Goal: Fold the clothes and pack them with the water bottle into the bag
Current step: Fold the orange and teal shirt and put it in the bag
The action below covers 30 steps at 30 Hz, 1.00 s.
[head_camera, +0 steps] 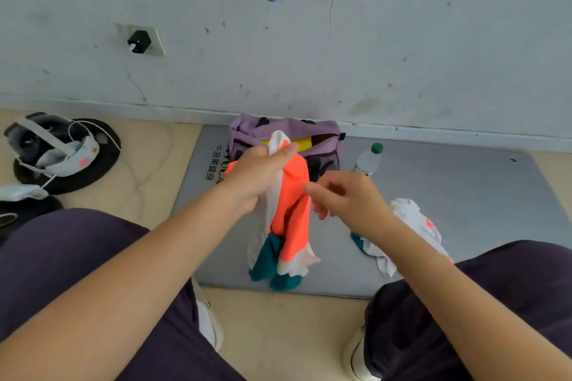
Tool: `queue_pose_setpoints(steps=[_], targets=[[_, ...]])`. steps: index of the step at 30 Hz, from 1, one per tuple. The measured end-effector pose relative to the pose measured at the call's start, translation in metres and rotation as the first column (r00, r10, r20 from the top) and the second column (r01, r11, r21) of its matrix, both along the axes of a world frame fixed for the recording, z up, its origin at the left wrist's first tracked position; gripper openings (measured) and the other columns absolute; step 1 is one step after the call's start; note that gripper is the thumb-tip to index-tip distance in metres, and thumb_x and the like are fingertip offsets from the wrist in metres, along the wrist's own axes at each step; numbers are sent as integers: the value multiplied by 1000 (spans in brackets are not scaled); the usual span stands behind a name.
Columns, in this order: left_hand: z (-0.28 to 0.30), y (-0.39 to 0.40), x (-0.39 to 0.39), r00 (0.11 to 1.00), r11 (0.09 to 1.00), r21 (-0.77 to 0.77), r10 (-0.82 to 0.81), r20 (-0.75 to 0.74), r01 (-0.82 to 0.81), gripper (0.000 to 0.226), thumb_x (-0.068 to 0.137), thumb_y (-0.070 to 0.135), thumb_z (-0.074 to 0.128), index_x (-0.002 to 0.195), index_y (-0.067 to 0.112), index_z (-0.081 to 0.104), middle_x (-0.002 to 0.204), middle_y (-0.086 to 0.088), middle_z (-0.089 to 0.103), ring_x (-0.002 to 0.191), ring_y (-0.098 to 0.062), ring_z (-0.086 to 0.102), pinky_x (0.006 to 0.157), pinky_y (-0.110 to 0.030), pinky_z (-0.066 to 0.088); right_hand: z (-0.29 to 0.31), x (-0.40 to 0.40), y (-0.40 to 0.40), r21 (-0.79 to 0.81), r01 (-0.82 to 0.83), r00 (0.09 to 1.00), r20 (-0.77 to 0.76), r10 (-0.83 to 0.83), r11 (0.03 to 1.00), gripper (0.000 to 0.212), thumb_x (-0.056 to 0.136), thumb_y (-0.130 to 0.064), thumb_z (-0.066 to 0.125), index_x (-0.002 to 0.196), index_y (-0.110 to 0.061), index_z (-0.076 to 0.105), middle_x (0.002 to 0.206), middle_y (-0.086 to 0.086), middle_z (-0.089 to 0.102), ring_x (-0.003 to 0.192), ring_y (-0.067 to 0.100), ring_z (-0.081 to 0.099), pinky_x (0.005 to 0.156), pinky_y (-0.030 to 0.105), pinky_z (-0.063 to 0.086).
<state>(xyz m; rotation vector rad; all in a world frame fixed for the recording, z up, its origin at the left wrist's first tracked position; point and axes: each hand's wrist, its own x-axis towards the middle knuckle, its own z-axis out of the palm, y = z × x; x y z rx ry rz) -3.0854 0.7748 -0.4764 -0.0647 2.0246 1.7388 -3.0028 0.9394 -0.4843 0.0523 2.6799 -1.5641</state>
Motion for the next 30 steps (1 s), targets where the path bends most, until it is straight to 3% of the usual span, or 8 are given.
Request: queue_pose_setpoints(steps=[6,9,11,14,19,22,25,30], targets=[[6,10,5,983,938,348,-71,170,7,42,101,19,50,129,-13,50,110,-21,58,104,-29,58,104,-46,44,-29,-4,-4,78,-91,972,225,71,993,60,75,-53,75,118,-16,57,111,-5,64,101,11,60,88,26,49],[5,12,6,988,912,409,-50,146,-15,45,102,17,47,135,-13,43,122,-23,55,114,-28,54,112,-45,38,-34,-9,-2,169,-108,965,257,62,980,30,88,-40,68,81,-12,57,75,-2,56,69,13,50,63,17,40],[4,12,3,990,908,419,-65,127,6,41,101,21,47,133,-5,49,126,-19,61,115,-23,60,105,-38,47,-30,-11,1,147,-112,969,235,75,983,36,93,-34,62,69,-10,49,64,-2,43,58,12,37,54,18,33],[-1,8,-1,976,958,192,-219,11,213,32,96,34,55,122,17,60,116,-4,71,107,-18,66,90,-33,55,-16,-13,7,-68,-25,989,146,34,997,32,97,-34,56,84,-5,60,79,17,60,71,27,53,69,39,48],[-11,9,12,855,843,-208,-515,-51,496,22,81,54,70,92,35,74,89,17,75,82,2,69,70,-10,51,2,-17,17,-365,206,974,167,-153,908,53,93,-47,54,101,5,61,98,35,59,84,26,53,84,58,49],[-9,11,13,902,911,-202,-395,-174,359,15,84,46,70,75,34,74,74,14,74,65,3,66,59,-10,46,3,-14,19,-347,177,978,170,-124,921,42,94,-47,56,103,-7,65,105,29,62,88,30,62,90,61,48],[-8,10,11,958,975,-151,-193,-212,163,40,82,50,71,78,11,68,68,7,68,59,-6,60,58,-22,44,0,-13,20,-267,91,980,194,-39,959,41,82,-58,66,106,-24,62,102,5,70,95,19,69,90,46,55],[0,2,1,979,1000,-18,14,-204,-18,34,80,45,74,77,12,67,72,-1,63,66,-13,58,67,-31,44,3,-9,31,-18,-148,916,375,144,989,45,82,-52,70,104,-13,65,102,11,69,96,31,65,88,47,53]])
